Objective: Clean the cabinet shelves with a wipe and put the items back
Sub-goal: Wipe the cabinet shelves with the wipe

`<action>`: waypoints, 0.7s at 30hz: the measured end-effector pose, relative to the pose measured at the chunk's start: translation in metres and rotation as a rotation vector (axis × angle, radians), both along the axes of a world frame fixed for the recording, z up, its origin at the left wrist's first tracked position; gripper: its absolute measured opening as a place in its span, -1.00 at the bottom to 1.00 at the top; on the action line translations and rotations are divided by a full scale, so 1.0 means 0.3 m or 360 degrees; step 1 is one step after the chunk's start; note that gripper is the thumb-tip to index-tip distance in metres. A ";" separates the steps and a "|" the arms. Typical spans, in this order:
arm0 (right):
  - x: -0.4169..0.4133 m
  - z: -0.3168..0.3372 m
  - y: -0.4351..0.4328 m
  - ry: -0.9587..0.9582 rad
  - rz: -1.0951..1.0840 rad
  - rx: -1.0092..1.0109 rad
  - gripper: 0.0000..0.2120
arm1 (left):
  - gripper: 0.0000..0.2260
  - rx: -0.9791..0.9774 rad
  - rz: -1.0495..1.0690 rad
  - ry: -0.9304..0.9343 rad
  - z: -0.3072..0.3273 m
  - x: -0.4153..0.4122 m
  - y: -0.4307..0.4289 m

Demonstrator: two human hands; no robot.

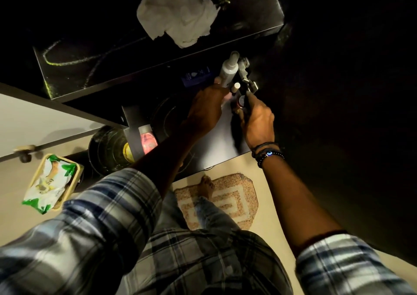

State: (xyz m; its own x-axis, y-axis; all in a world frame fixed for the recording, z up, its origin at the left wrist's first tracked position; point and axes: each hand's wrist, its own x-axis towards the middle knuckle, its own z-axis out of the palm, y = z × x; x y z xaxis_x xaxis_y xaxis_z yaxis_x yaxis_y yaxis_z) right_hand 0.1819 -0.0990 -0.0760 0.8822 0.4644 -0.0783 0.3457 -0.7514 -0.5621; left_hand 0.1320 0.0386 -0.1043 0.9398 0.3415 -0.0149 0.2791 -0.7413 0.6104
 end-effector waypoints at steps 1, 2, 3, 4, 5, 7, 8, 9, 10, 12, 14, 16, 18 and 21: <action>-0.004 -0.002 -0.004 -0.0001 0.0000 0.0011 -0.70 | -0.86 0.0001 -0.0008 -0.0012 0.000 -0.005 0.002; -0.008 -0.001 -0.007 -0.0002 -0.0009 0.0021 -0.67 | -0.85 -0.0003 -0.0012 -0.0028 0.000 -0.007 0.004; -0.009 -0.003 -0.011 -0.0008 -0.0023 0.0028 -0.63 | -0.84 -0.0011 -0.0008 -0.0026 0.007 -0.007 0.004; -0.010 -0.003 -0.014 -0.0014 -0.0036 0.0024 -0.59 | -0.84 -0.0012 0.0005 -0.0011 0.017 -0.008 0.003; -0.012 -0.004 -0.019 -0.0018 -0.0044 0.0018 -0.55 | -0.83 -0.0009 0.0021 0.0007 0.030 -0.010 0.002; -0.025 0.001 -0.024 -0.0056 -0.0032 -0.0005 -0.55 | -0.83 -0.0018 0.0049 0.0011 0.053 -0.020 0.006; -0.038 0.010 -0.025 -0.0097 -0.0026 -0.0042 -0.58 | -0.82 -0.0023 0.0053 0.0003 0.072 -0.032 0.009; -0.060 0.021 -0.026 -0.0140 -0.0026 -0.0079 -0.62 | -0.80 -0.0030 0.0061 -0.0015 0.090 -0.058 0.017; -0.088 0.037 -0.027 -0.0164 -0.0026 -0.0092 -0.66 | -0.77 -0.0039 0.0092 -0.0062 0.110 -0.087 0.027; -0.157 0.062 -0.022 -0.0098 0.0045 -0.0033 -0.69 | -0.69 -0.0070 0.0247 -0.0146 0.143 -0.173 0.063; -0.229 0.064 -0.005 0.0105 0.0268 -0.0018 -0.65 | -0.71 -0.0096 0.0443 -0.0115 0.155 -0.287 0.104; -0.296 0.038 0.021 0.0415 0.0527 -0.0077 -0.56 | -0.72 -0.0072 0.0583 -0.0016 0.132 -0.408 0.134; -0.360 0.017 0.046 0.0686 0.0683 -0.0137 -0.46 | -0.70 -0.0132 0.0752 0.0160 0.103 -0.506 0.146; -0.437 -0.014 0.063 0.0741 0.0829 -0.0159 -0.37 | -0.58 -0.0256 0.0917 0.0582 0.064 -0.582 0.136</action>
State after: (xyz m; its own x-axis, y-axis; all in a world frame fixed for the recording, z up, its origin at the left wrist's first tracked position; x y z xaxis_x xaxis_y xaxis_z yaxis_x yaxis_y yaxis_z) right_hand 0.0508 -0.0802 -0.0803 0.4113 0.7882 -0.4578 0.4146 -0.6091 -0.6761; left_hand -0.0426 0.0793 -0.0851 0.5349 0.7506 -0.3879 0.8088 -0.3222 0.4919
